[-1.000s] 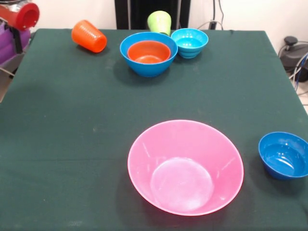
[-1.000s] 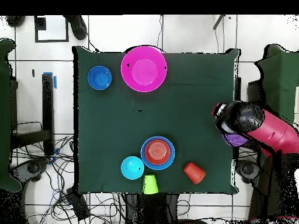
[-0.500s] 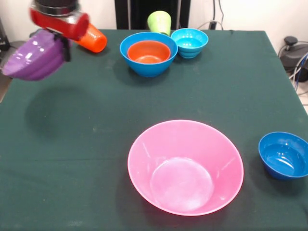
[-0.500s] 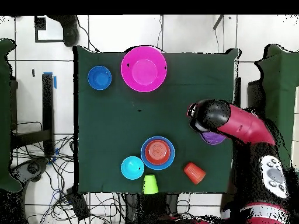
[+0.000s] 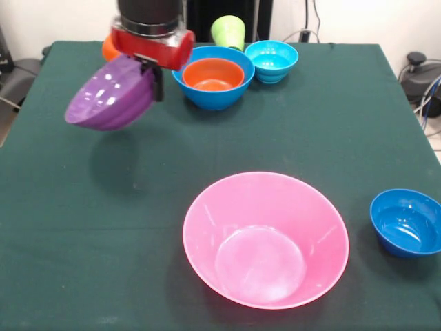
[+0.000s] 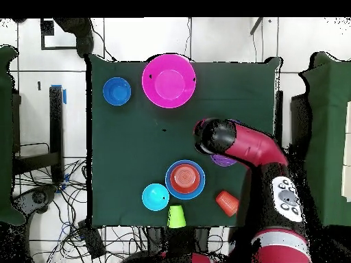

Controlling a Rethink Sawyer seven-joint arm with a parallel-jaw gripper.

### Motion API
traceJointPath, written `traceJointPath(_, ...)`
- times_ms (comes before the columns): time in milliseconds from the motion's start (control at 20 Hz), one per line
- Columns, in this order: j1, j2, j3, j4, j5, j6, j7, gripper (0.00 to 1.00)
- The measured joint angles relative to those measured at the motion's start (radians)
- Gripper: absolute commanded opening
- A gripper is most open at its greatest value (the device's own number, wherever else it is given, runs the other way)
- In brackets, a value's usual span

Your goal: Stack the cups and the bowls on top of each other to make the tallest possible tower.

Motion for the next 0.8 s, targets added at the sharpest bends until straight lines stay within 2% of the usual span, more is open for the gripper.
traceJointPath(400,0.056,-0.032,-0.012,0.162,0.014,-0.208,0.141,0.0)
traceJointPath(800,0.053,-0.054,-0.012,0.23,0.014,-0.232,0.171,0.0)
